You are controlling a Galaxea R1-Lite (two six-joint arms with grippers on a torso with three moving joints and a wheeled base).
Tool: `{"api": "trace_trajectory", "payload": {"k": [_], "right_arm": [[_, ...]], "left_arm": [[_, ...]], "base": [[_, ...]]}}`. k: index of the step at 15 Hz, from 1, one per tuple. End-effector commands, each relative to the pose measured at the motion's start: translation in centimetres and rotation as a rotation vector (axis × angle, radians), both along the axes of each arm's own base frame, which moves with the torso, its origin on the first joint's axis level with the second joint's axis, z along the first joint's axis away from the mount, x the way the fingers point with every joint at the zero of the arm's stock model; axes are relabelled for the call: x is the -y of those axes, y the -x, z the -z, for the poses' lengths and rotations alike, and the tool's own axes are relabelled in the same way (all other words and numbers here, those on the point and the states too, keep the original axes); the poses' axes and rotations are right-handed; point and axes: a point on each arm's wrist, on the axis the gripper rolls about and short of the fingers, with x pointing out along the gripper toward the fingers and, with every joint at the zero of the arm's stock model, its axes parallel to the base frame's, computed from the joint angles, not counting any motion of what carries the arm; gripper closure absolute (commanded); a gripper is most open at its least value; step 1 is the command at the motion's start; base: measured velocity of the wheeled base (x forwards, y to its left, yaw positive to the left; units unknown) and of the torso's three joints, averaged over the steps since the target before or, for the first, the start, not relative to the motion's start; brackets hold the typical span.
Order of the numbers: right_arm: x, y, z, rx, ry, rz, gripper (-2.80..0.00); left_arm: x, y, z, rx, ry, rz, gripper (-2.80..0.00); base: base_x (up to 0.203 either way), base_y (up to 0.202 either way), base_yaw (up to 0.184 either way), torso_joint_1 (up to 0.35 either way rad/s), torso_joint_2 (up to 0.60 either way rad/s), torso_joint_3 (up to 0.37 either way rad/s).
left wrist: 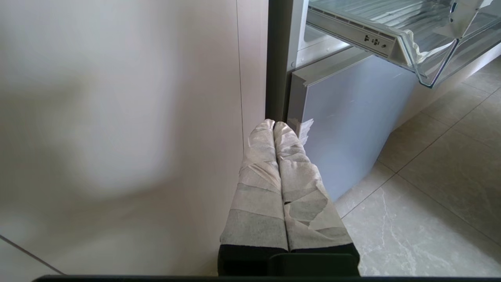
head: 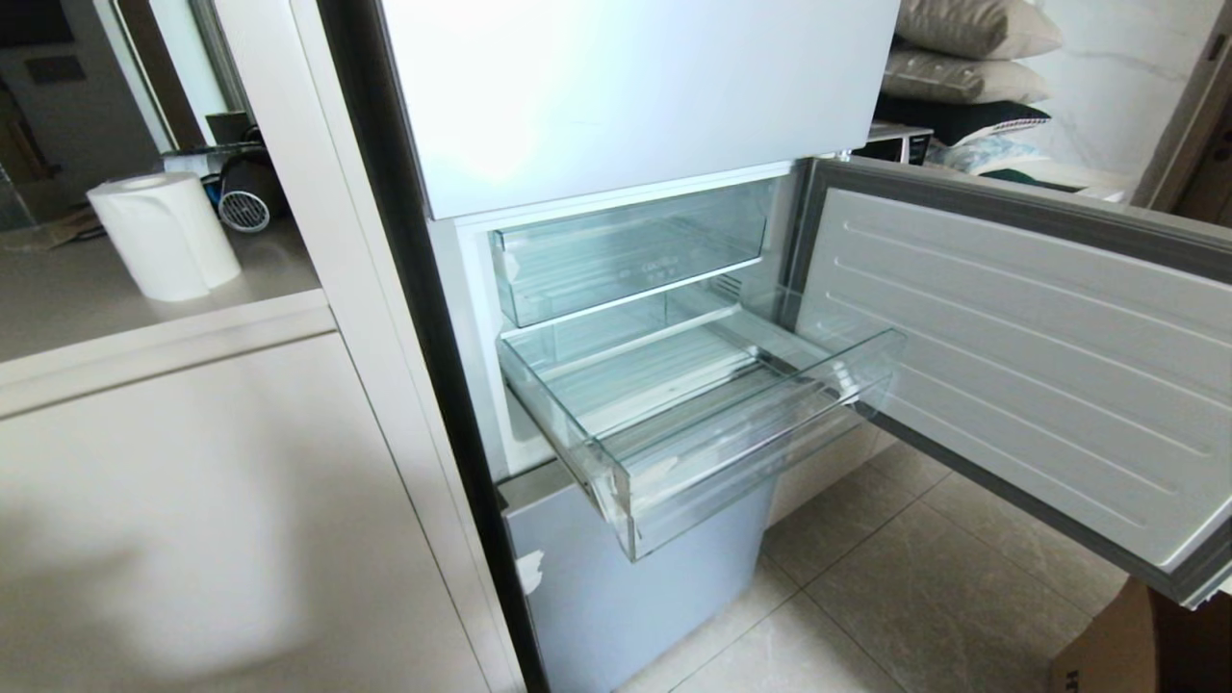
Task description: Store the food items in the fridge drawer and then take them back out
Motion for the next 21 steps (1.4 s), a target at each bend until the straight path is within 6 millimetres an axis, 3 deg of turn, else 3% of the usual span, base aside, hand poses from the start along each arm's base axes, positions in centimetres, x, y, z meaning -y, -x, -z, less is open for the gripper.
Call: {"api": "trace_trajectory", "payload": {"k": [1,5,9,15,19,20,21], "right_arm": [[0.0,-2.1,-2.3,-0.108,-0.027,0.056,0.0],[1.0,-7.4,-4.5,-0.157,-0.111,0.307,0.0],[4.7,-10.6,-4.8,-0.15,-0.182,0.53,0.0],[8.1,-11.2,-3.7,-0.198,-0.249,0.696,0.0],[12.0,-11.3,-2.4,-0.153,-0.252,0.857,0.0],[12.6,-11.4,-1.9,-0.157,-0.255,0.866,-2.8],[13.0,-11.6,-1.6,-0.165,-0.26,0.867,-2.8]], "left_arm": [[0.0,0.0,0.0,-0.002,0.0,0.0,0.0],[0.0,0.0,0.0,-0.001,0.0,0.0,0.0],[0.0,0.0,0.0,-0.001,0.0,0.0,0.0],[0.0,0.0,0.0,-0.002,0.0,0.0,0.0],[0.0,0.0,0.0,-0.002,0.0,0.0,0.0],[0.0,0.0,0.0,-0.002,0.0,0.0,0.0],[0.0,0.0,0.0,-0.002,0.0,0.0,0.0]], "base": [[0.0,0.0,0.0,0.0,0.0,0.0],[0.0,0.0,0.0,0.0,0.0,0.0],[0.0,0.0,0.0,0.0,0.0,0.0],[0.0,0.0,0.0,0.0,0.0,0.0],[0.0,0.0,0.0,0.0,0.0,0.0],[0.0,0.0,0.0,0.0,0.0,0.0],[0.0,0.0,0.0,0.0,0.0,0.0]]}}
